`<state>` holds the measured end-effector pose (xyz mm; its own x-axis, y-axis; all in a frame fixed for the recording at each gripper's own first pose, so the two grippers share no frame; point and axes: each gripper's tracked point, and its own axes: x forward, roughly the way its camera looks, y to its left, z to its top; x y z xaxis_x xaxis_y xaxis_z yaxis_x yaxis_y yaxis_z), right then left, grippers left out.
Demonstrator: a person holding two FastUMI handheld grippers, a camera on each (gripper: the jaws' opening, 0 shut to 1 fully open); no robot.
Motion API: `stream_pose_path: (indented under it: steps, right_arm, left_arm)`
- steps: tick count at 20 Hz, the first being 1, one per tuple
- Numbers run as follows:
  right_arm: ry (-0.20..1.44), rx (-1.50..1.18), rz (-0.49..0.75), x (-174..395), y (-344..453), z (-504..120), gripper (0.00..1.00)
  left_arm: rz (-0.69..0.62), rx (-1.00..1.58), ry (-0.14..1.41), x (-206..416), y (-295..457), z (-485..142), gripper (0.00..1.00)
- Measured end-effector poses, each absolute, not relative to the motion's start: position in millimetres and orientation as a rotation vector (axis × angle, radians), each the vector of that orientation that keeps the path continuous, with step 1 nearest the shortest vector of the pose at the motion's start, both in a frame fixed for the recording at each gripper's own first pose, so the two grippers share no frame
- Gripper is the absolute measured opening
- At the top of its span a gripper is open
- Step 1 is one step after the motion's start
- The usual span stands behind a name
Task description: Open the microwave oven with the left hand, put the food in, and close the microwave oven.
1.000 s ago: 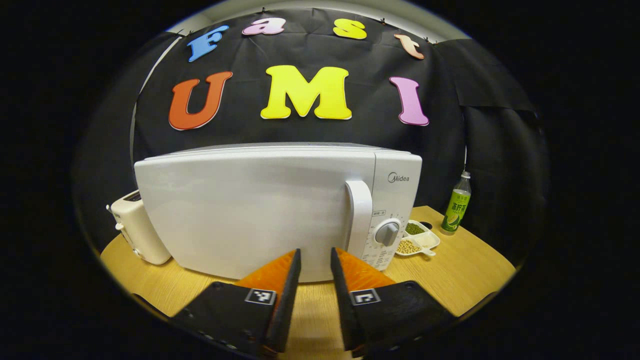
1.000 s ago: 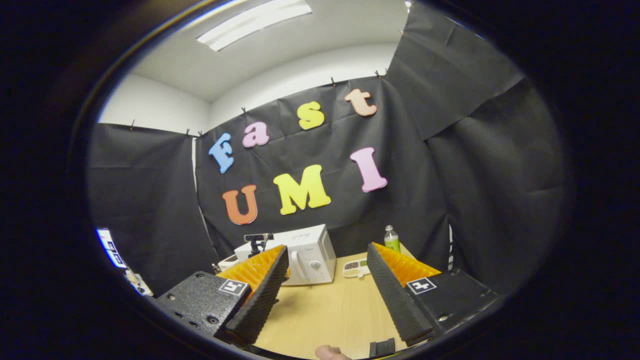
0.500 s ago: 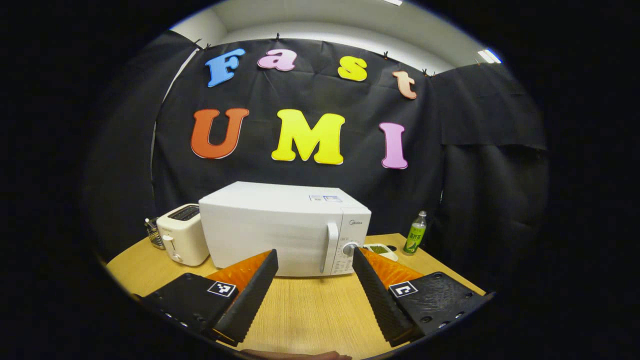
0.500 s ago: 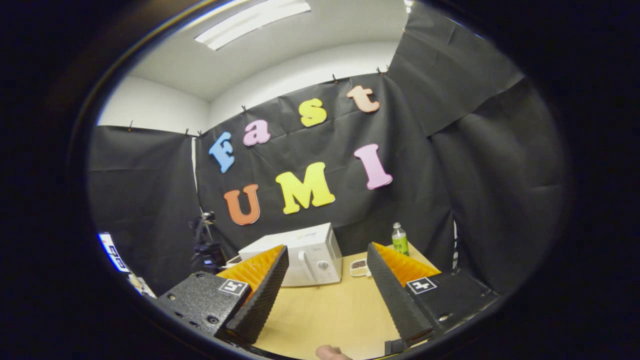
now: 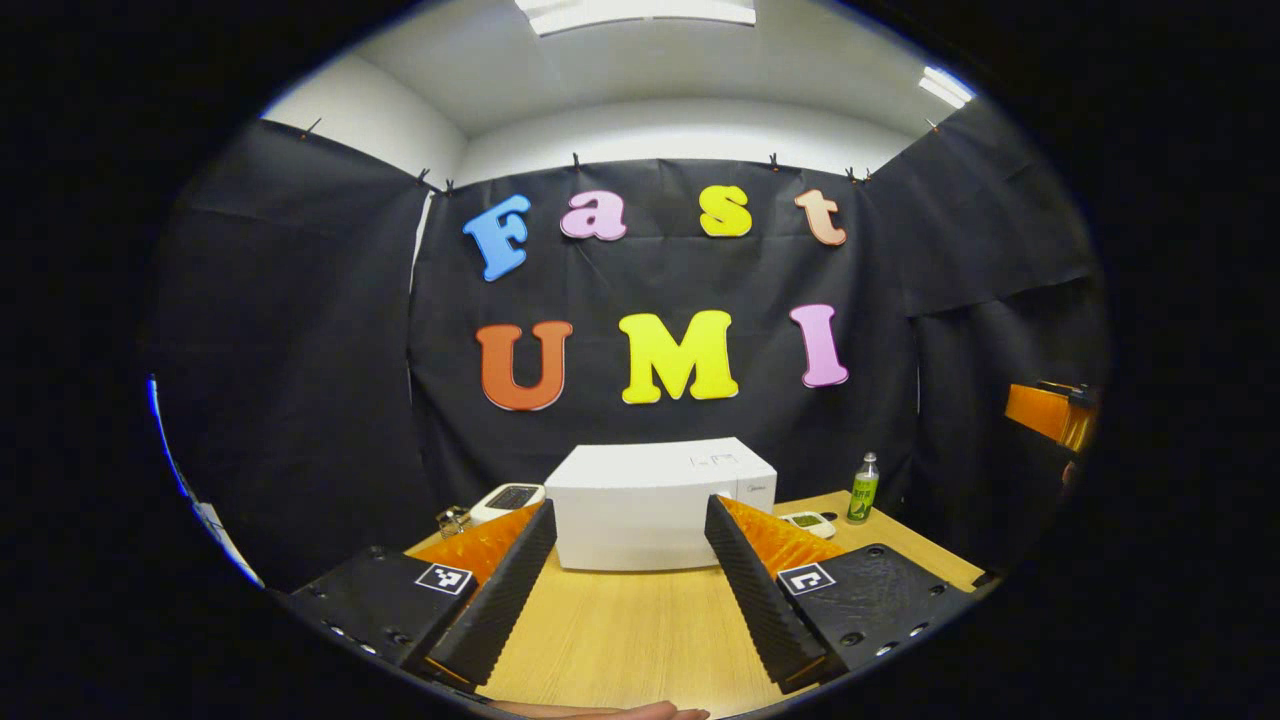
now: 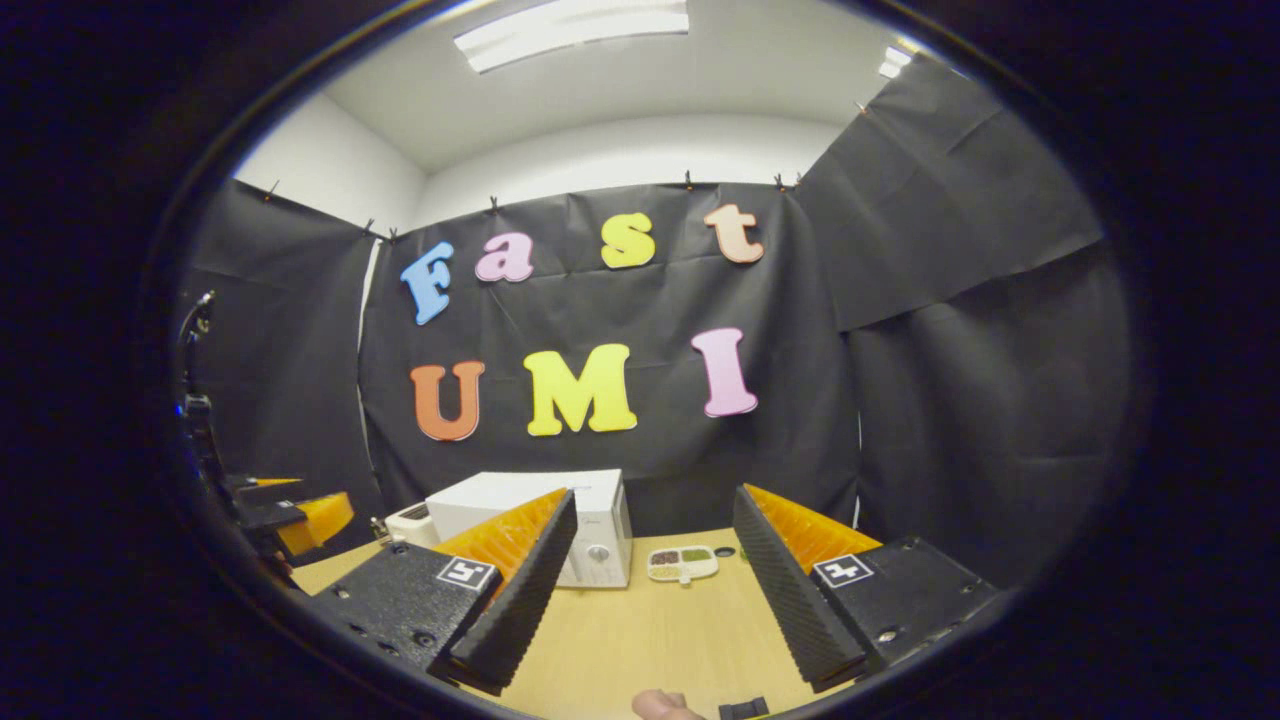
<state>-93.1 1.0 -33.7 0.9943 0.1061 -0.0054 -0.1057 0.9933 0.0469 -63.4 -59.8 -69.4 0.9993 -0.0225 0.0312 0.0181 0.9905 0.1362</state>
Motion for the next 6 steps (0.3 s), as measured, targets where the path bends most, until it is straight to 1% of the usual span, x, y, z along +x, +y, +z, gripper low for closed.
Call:
stream_pose_path:
  steps: [2,3,5,6]
  right_arm:
    - [-0.010,0.027,0.111,-95.9,7.5,-23.8,0.90]
    - [-0.020,0.015,0.112,-96.4,9.2,-20.2,1.00]
    - [-0.042,-0.009,0.092,-100.4,11.0,-10.3,1.00]
    - [-0.050,-0.030,0.091,-103.4,13.8,-7.7,0.91]
  left_arm:
    - [-0.042,0.105,-0.048,-79.6,-66.7,-59.2,0.95]
    - [-0.049,0.087,-0.047,-86.8,-67.9,-57.5,0.94]
    - [-0.027,0.095,-0.056,-95.2,-56.8,-51.0,0.94]
    - [0.011,0.114,-0.060,-97.1,-47.2,-50.1,0.94]
